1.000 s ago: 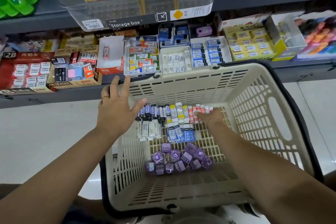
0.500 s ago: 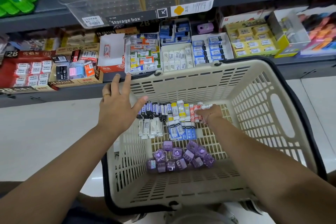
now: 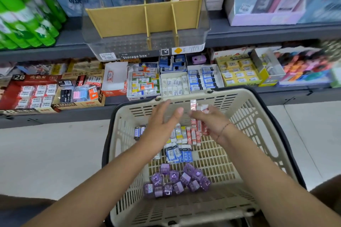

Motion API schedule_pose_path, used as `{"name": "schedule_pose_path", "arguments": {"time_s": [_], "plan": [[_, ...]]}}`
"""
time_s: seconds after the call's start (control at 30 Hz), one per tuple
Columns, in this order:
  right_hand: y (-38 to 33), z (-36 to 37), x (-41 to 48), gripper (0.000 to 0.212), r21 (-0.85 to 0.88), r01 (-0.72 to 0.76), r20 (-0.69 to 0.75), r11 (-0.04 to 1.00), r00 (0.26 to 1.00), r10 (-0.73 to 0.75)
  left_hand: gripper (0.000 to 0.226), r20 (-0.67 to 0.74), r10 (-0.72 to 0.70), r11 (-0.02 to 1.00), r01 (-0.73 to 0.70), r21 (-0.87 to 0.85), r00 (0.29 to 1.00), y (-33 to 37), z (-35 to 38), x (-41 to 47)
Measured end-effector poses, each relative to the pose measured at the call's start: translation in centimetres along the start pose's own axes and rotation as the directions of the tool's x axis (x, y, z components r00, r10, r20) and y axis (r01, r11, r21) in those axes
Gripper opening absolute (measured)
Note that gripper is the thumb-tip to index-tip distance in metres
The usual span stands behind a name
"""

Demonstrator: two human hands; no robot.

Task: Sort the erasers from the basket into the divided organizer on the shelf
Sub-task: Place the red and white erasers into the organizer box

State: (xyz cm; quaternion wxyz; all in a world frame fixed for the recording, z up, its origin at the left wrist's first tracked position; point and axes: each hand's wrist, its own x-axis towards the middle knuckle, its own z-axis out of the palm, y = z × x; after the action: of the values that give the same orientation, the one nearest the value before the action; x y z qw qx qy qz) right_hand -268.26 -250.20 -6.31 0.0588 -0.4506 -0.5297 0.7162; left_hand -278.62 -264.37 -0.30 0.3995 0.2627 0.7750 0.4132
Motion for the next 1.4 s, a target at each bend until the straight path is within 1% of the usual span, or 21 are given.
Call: {"name": "schedule_pose_path", "arguments": {"time_s": [0.03, 0.07, 0.1, 0.13, 0.17, 0.23, 0.3, 0.37, 0.43, 0.5, 0.57, 0.67, 0.77, 0.8, 0.9, 0.93, 1.0, 1.1, 1.23, 1.33, 1.4], "plan": [[-1.9, 0.8, -1.6, 0.055, 0.039, 0.092, 0.063, 0.995, 0.994, -0.094, 0.066, 0.1, -0.113, 0.951, 0.137, -0.278, 0.989, 1.3, 0.3, -0.2], [-3.5, 1.6, -2.8, 0.043, 0.071, 0.19, 0.094, 0.979, 0.976, -0.196, 0.064, 0.227, -0.169, 0.825, 0.264, -0.5, 0.959, 2.5, 0.4, -0.2], [-5.2, 2.7, -4.4, 0.036, 0.094, 0.287, 0.111, 0.953, 0.949, -0.296, 0.066, 0.348, -0.151, 0.674, 0.354, -0.648, 0.925, 3.5, 0.4, 0.0], [-6.6, 3.5, -5.5, 0.034, 0.105, 0.377, 0.104, 0.92, 0.916, -0.387, 0.069, 0.41, -0.108, 0.543, 0.399, -0.739, 0.906, 4.5, 0.2, 0.1], [-7.7, 4.3, -6.2, 0.036, 0.081, 0.457, 0.084, 0.886, 0.883, -0.463, 0.068, 0.423, -0.076, 0.453, 0.409, -0.792, 0.903, 5.5, -0.1, 0.1], [-9.4, 5.1, -7.1, 0.041, -0.036, 0.57, 0.063, 0.821, 0.821, -0.568, 0.057, 0.405, -0.032, 0.36, 0.388, -0.848, 0.914, 7.2, -0.8, 0.0], [-10.9, 5.4, -7.8, 0.046, -0.182, 0.622, 0.068, 0.762, 0.781, -0.621, 0.042, 0.361, 0.013, 0.325, 0.337, -0.883, 0.932, 8.6, -1.3, -0.4], [-11.9, 5.2, -8.1, 0.048, -0.358, 0.618, 0.082, 0.7, 0.767, -0.636, 0.029, 0.318, 0.044, 0.304, 0.29, -0.907, 0.947, 9.2, -1.6, -0.4], [-12.8, 5.0, -8.4, 0.053, -0.507, 0.592, 0.105, 0.627, 0.764, -0.637, 0.027, 0.304, 0.06, 0.296, 0.274, -0.915, 0.951, 9.7, -1.9, -0.5], [-13.5, 4.8, -8.7, 0.06, -0.622, 0.591, 0.127, 0.514, 0.724, -0.678, 0.032, 0.32, 0.081, 0.28, 0.286, -0.916, 0.944, 10.2, -2.3, -0.5], [-14.2, 4.5, -8.9, 0.068, -0.654, 0.615, 0.176, 0.44, 0.689, -0.703, 0.036, 0.342, 0.091, 0.253, 0.31, -0.916, 0.935, 10.6, -2.7, -0.4], [-15.1, 4.1, -9.1, 0.075, -0.648, 0.637, 0.223, 0.419, 0.684, -0.695, 0.038, 0.343, 0.084, 0.161, 0.327, -0.931, 0.935, 11.4, -3.4, -0.4], [-15.9, 3.8, -9.4, 0.077, -0.638, 0.655, 0.235, 0.404, 0.666, -0.708, 0.027, 0.308, 0.084, 0.087, 0.301, -0.95, 0.948, 12.0, -4.0, -0.3], [-16.1, 3.7, -9.4, 0.071, -0.619, 0.672, 0.223, 0.407, 0.647, -0.73, 0.026, 0.294, 0.073, 0.075, 0.289, -0.954, 0.953, 12.2, -4.2, -0.3], [-16.6, 3.7, -9.5, 0.04, -0.57, 0.713, 0.139, 0.409, 0.574, -0.807, 0.028, 0.276, 0.048, 0.06, 0.273, -0.96, 0.96, 12.6, -4.9, -0.3], [-16.8, 3.8, -9.5, 0.034, -0.559, 0.721, 0.117, 0.409, 0.557, -0.822, 0.028, 0.277, 0.044, 0.065, 0.274, -0.959, 0.96, 12.7, -5.2, -0.3], [-17.0, 4.3, -9.4, 0.033, -0.554, 0.726, 0.093, 0.408, 0.541, -0.836, 0.03, 0.279, 0.036, 0.067, 0.277, -0.959, 0.959, 12.8, -5.5, -0.3], [-17.9, 4.6, -9.1, 0.031, -0.521, 0.714, 0.069, 0.467, 0.581, -0.811, 0.03, 0.278, 0.042, 0.029, 0.277, -0.961, 0.96, 13.0, -5.8, -0.3], [-20.5, 4.1, -9.1, 0.023, -0.326, 0.733, 0.076, 0.597, 0.65, -0.756, 0.025, 0.267, 0.025, -0.047, 0.268, -0.962, 0.963, 13.5, -6.4, -0.4], [-23.2, 3.1, -8.7, 0.023, -0.185, 0.744, 0.027, 0.642, 0.657, -0.754, 0.025, 0.271, -0.039, -0.097, 0.267, -0.959, 0.962, 13.6, -6.8, -0.2], [-25.2, 2.0, -7.4, 0.022, -0.203, 0.744, -0.035, 0.636, 0.644, -0.765, 0.027, 0.259, -0.084, -0.109, 0.25, -0.962, 0.962, 13.3, -7.1, 0.1]]}}
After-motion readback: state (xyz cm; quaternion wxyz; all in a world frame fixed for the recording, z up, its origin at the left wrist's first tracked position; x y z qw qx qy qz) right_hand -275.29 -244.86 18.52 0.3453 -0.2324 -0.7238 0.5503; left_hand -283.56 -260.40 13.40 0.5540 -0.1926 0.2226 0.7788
